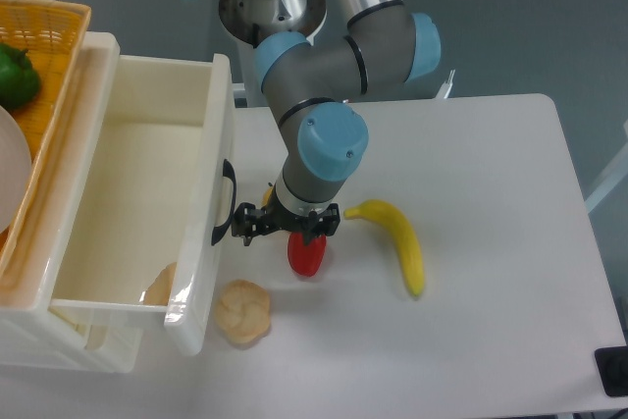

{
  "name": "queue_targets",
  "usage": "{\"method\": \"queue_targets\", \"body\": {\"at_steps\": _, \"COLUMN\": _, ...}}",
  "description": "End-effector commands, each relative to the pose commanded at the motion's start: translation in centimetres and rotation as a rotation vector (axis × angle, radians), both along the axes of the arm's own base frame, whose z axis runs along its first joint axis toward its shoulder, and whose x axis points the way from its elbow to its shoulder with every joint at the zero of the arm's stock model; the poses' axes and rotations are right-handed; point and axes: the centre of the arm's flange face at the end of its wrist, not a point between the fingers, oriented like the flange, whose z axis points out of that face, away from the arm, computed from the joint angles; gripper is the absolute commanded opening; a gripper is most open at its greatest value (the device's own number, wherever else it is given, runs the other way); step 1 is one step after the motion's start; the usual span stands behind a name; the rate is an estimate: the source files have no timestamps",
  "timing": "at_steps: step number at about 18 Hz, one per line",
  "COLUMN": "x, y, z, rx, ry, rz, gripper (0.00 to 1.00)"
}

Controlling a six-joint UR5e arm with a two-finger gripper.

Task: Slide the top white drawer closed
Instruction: 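Push the open white drawer's front with the gripper into the unit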

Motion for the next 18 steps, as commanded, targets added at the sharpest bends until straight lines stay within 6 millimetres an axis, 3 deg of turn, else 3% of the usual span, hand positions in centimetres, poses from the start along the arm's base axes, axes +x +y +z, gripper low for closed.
{"method": "queue_targets", "body": {"at_steps": 8, "x": 1.8, "y": 1.1, "z": 0.1, "rx": 0.008, "ry": -0.007, "rz": -0.031, "gripper": 1.0}}
{"method": "queue_targets", "body": {"at_steps": 18, "x": 4.3, "y": 2.0, "z": 1.5, "rx": 0.022, "ry": 0.008, "rz": -0.06, "gripper": 1.0}}
